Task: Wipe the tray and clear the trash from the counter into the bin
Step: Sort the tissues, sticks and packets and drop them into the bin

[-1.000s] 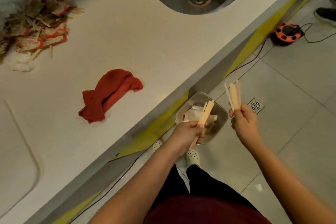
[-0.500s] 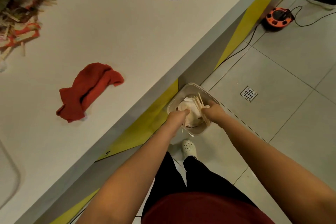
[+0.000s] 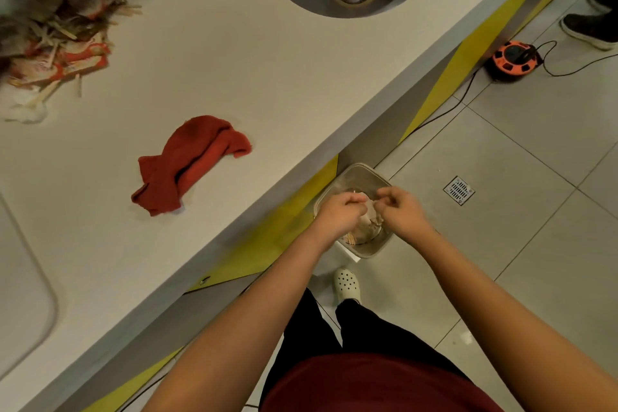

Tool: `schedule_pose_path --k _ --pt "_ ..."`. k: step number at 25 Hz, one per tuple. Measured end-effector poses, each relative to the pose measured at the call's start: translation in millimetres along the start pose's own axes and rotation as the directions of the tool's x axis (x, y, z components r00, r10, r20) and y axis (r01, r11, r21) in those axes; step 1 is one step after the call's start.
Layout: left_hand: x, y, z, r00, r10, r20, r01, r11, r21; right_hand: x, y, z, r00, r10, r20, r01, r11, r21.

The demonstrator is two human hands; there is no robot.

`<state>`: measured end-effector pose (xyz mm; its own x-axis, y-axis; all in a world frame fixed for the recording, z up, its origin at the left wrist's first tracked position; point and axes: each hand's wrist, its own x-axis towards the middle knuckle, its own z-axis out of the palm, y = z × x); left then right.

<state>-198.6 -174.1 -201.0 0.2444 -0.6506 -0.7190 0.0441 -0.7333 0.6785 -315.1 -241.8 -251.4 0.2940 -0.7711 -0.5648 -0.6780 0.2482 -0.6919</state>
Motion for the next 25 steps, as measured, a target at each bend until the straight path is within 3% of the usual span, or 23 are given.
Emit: schedule_pose_path --k 5,8,14,18,25 --pt "-43 50 -26 0.973 0.228 -0.032 -0.231 0.959 -0.166 -33 -88 -31 0.914 -0.335 -0.228 0.373 0.915 0.155" --pt "-69 79 -61 0.934 0.324 -0.153 -0.354 0.899 -0.257 -41 -146 -34 0.854 -0.462 -0.237 0.507 0.842 0.185" --pt "-99 98 -151 0.865 0.298 -0.403 -0.438 0.842 -0.316 -41 -234 10 0.784 -0.617 -0.066 0.62 0.774 0.127" --pt "-109 95 -222 0.784 0.279 -0.555 -0.511 0.797 -0.321 -35 -280 55 0.752 -0.659 0.025 0.658 0.752 0.043" --pt "-113 82 -328 0.686 0.171 -0.707 -0.555 0.751 -0.357 -24 -347 114 0.72 -0.681 0.136 0.691 0.72 -0.058"
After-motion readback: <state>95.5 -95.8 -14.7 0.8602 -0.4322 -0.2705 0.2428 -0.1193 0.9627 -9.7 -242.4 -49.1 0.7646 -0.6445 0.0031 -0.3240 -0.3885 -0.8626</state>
